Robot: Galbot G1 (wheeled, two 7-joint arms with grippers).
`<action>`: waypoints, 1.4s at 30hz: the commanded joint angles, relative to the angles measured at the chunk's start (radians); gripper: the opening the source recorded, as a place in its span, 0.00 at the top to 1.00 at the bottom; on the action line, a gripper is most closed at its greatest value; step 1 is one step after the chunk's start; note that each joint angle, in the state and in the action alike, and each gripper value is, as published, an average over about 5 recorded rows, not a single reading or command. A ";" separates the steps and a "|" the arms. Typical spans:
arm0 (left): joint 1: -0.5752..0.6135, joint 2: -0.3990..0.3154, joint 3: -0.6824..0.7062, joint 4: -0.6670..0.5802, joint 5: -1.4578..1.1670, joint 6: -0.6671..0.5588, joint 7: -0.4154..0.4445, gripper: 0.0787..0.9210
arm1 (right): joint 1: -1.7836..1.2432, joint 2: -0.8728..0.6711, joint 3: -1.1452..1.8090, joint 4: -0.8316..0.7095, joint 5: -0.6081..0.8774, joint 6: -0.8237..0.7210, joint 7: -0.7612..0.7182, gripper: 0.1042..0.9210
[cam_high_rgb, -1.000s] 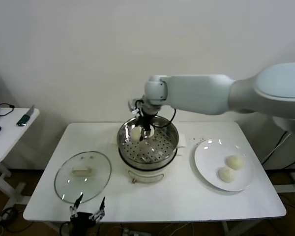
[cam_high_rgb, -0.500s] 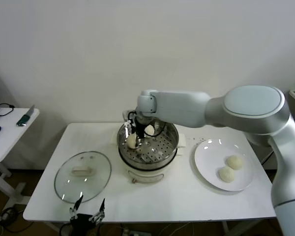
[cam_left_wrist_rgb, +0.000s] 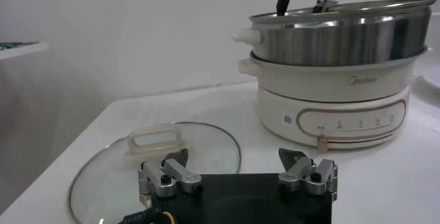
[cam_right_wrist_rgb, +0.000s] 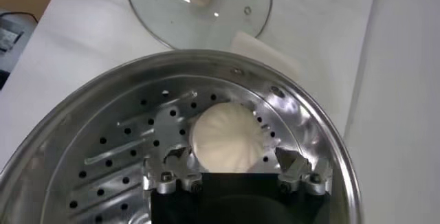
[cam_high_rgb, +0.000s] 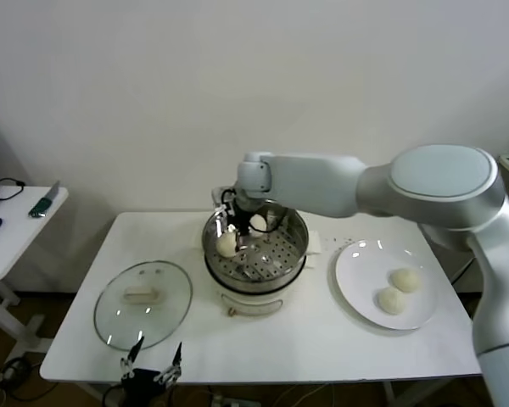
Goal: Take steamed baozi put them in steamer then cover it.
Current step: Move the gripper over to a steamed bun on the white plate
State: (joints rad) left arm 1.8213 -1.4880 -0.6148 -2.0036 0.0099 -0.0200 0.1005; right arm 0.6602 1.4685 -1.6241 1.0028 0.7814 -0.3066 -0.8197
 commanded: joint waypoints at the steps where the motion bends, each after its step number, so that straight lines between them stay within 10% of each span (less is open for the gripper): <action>1: 0.001 -0.001 0.003 -0.004 0.006 0.002 0.001 0.12 | 0.159 -0.205 -0.018 0.192 0.025 0.006 -0.017 0.12; 19: 0.005 -0.023 0.016 -0.005 0.021 0.007 0.001 0.12 | 0.305 -0.808 -0.304 0.496 -0.227 0.073 -0.169 0.12; 42: 0.015 -0.060 0.003 -0.006 0.021 0.010 0.002 0.12 | -0.254 -0.834 0.094 0.224 -0.483 0.075 -0.121 0.12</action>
State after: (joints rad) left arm 1.8362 -1.5460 -0.6123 -2.0115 0.0313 -0.0104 0.1013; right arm 0.5807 0.6692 -1.6584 1.2923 0.3833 -0.2339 -0.9480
